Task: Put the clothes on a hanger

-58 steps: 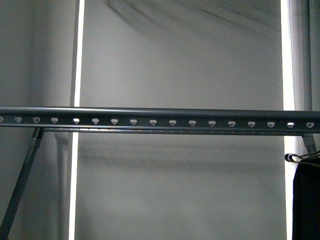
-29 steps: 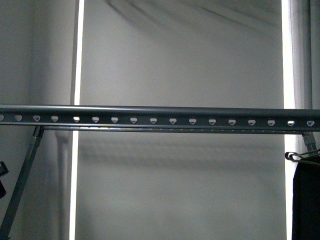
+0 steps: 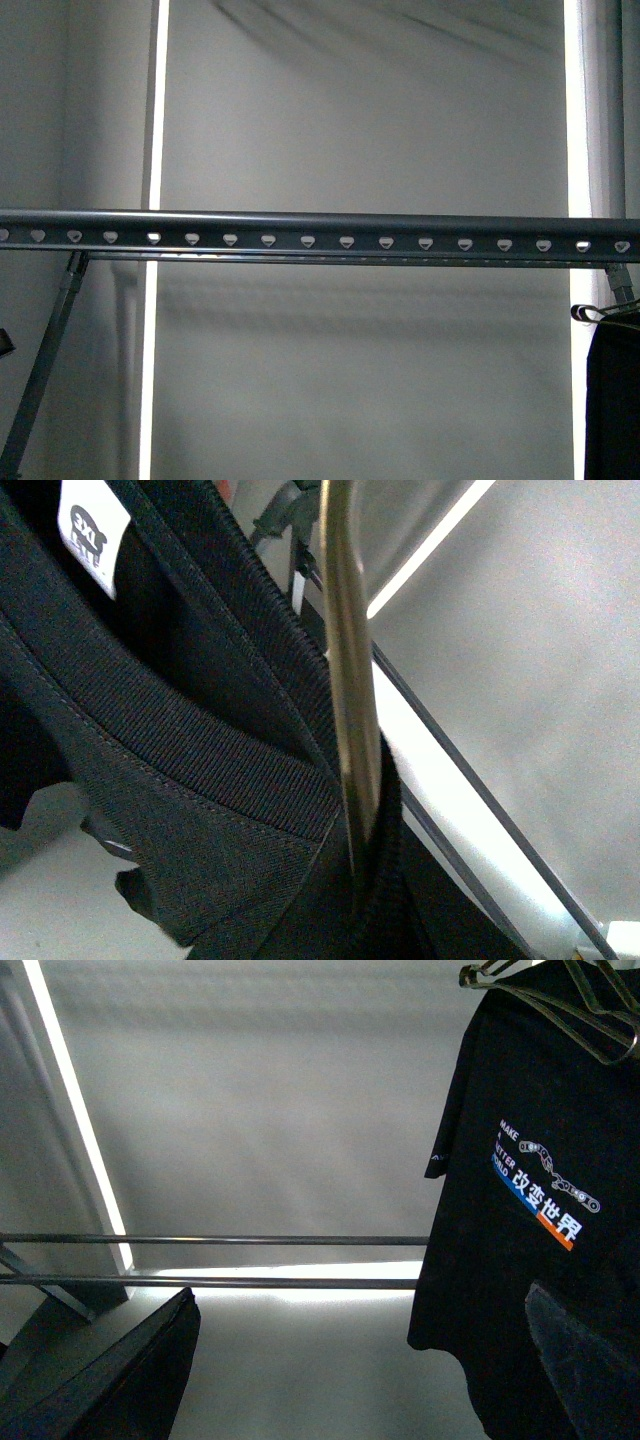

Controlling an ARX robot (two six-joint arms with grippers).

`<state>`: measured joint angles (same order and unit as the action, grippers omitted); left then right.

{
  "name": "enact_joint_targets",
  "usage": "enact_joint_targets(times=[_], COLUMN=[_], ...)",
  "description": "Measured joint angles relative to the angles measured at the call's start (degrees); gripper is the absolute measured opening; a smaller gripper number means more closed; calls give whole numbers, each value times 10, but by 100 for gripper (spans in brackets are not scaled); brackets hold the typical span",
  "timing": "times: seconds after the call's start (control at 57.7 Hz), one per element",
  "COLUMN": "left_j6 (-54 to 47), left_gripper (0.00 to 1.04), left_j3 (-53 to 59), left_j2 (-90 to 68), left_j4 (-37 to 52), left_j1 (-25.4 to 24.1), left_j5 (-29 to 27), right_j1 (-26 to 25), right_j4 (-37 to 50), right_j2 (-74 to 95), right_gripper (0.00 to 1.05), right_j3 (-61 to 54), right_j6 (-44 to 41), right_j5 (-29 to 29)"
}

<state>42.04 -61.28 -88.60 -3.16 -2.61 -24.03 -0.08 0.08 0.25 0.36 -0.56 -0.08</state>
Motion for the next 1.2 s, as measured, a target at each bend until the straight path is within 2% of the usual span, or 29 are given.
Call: enact_joint_targets(times=[0.069,0.26,0.416,0.502,0.658,0.71,0.935,1.195], left_j6=[-9,-77,-197,-335,-534,-628,-953,-1165], left_gripper=[4,4,4,4,4,4,4,4], left_j3=[4,55,97,109,71,42,-56,-88], left_j2=[4,62,143,181,204,197,132,103], left_j4=[0,17,-1,-38,-147,-183,-223,-210], left_j1=[1,9,20,31,50,63,113,159], left_j5=[18,126,297,451,580,594,612,595], right_j1=[0,0,0,0,0,0,0,0], right_j4=[0,0,0,0,0,0,0,0], right_j2=[0,0,0,0,0,0,0,0], right_gripper=[97,97,97,97,97,97,97,97], right_j3=[0,0,0,0,0,0,0,0], right_j6=[0,0,0,0,0,0,0,0], right_j5=[0,0,0,0,0,0,0,0])
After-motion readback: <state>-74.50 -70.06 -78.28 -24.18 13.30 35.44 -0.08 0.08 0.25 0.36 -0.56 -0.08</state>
